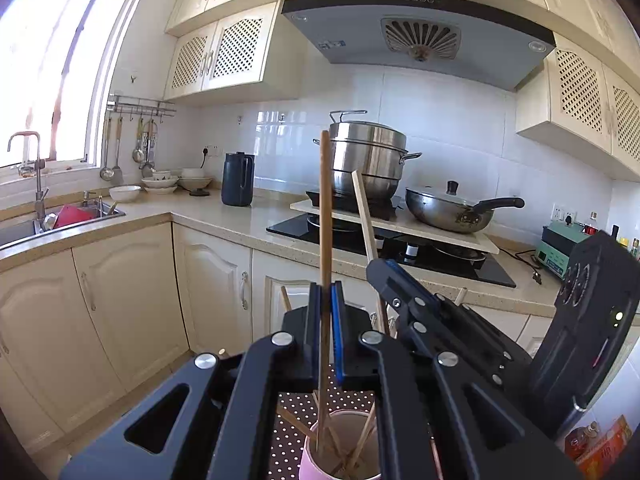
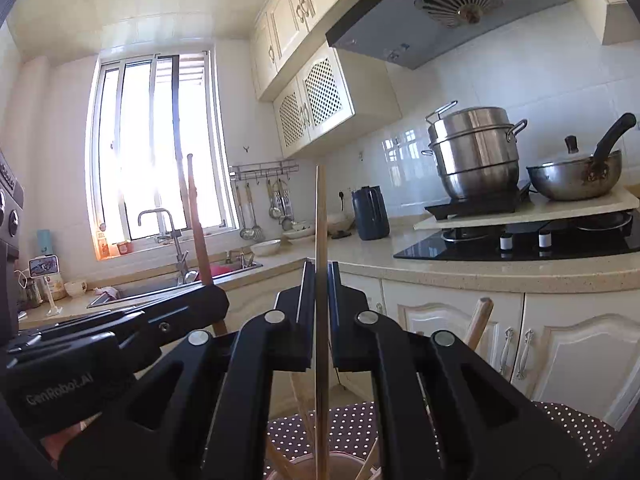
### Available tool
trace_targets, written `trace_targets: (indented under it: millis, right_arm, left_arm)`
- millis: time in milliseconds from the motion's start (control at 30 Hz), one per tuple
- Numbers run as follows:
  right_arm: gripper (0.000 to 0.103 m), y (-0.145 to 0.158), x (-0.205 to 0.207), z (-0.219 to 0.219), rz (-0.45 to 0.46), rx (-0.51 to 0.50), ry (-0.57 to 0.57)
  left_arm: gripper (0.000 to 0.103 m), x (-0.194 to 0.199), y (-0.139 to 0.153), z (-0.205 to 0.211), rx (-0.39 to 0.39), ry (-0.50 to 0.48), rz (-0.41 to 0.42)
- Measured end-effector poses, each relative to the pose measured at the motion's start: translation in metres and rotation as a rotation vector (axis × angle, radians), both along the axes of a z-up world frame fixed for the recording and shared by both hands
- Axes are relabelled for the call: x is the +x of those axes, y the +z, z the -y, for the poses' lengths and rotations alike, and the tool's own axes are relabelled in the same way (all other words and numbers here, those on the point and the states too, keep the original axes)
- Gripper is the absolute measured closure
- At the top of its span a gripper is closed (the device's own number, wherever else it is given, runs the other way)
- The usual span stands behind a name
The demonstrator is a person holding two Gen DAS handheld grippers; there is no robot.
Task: Organize utensils
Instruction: 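Lower the chopstick into the pink cup with the right gripper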
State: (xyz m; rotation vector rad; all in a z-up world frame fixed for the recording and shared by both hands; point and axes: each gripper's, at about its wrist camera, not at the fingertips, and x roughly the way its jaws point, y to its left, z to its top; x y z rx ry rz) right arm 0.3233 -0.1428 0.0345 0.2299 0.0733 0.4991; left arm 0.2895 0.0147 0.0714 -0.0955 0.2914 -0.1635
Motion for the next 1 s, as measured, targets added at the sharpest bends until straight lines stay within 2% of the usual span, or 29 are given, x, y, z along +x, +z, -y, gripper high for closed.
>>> trace_targets:
  millis: [100,300,533,600,800,867,1000]
  right_arm:
    - [0.096,-0.006,0.004,0.000,-0.013,0.002,0.008]
    - [0.096,0.001,0.004,0.001,0.017,0.013,0.028]
    - [0.096,0.008,0.003,-0.003,0.058,0.023,0.042]
    - [0.096,0.005,0.004,-0.003,0.042,0.026,0.045]
    - [0.096,-0.010,-0.003,-0.004,-0.012,-0.053,0.050]
    - [0.096,-0.015,-0.008,-0.003,-0.032,-0.067,0.051]
    - [0.096,-0.024,-0.015,0.001,-0.066,-0.107,0.028]
  left_arm:
    - [0.097,0.005,-0.005,-0.002,-0.016,-0.008,-0.012]
    - [0.097,0.010,-0.009,-0.007,-0.039,-0.015,-0.024]
    - [0.097,0.009,-0.005,-0.010,-0.039,-0.002,0.000]
    - [0.097,0.010,-0.008,-0.011,-0.044,-0.007,-0.010]
    - [0.097,0.009,-0.020,-0.011,-0.034,-0.047,-0.014]
    - [0.097,0.006,-0.026,-0.010,-0.006,-0.068,-0.001]
    - [0.096,0.003,-0.037,-0.007,0.026,-0.091,-0.026]
